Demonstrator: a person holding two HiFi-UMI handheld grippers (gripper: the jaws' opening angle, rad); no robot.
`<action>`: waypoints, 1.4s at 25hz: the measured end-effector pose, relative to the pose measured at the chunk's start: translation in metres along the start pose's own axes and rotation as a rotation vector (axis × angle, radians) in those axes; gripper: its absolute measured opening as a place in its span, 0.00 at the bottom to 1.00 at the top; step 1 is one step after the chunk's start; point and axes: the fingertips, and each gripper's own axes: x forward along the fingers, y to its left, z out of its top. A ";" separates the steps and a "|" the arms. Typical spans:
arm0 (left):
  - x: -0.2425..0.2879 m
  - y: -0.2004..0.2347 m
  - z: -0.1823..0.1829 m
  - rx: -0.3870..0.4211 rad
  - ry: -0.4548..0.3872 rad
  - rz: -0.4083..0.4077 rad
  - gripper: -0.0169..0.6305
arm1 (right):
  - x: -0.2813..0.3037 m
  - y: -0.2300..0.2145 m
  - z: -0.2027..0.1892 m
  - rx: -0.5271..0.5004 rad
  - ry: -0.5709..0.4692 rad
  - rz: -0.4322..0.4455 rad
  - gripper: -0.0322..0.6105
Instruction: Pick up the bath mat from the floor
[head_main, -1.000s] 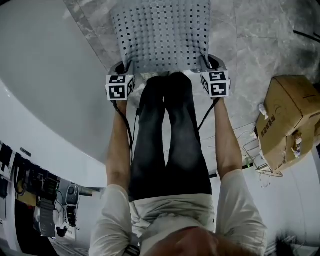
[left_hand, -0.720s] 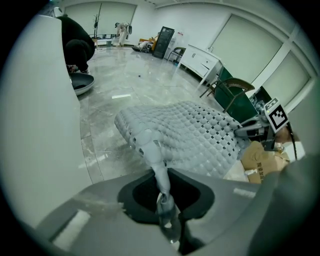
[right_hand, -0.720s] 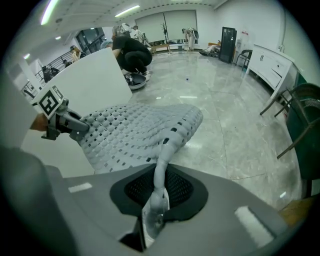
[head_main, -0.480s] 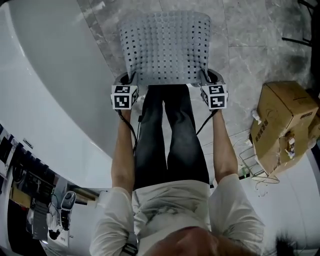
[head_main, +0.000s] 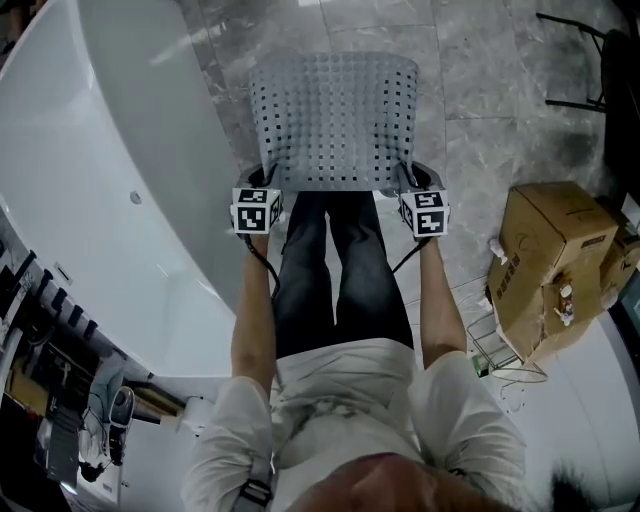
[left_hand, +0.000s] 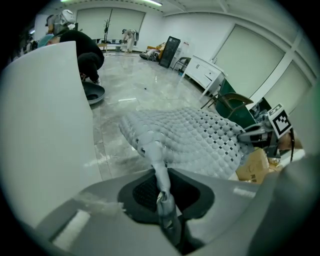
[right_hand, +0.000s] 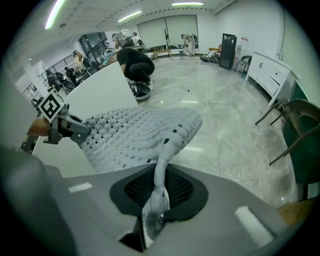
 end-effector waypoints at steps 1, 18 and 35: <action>-0.006 -0.001 0.001 -0.006 -0.004 0.000 0.09 | -0.005 0.001 0.003 -0.004 -0.001 0.000 0.12; -0.101 -0.021 0.024 -0.049 -0.058 0.016 0.09 | -0.090 0.032 0.053 -0.059 -0.043 0.013 0.12; -0.181 -0.057 0.047 -0.040 -0.136 0.000 0.09 | -0.191 0.049 0.077 -0.091 -0.119 -0.007 0.12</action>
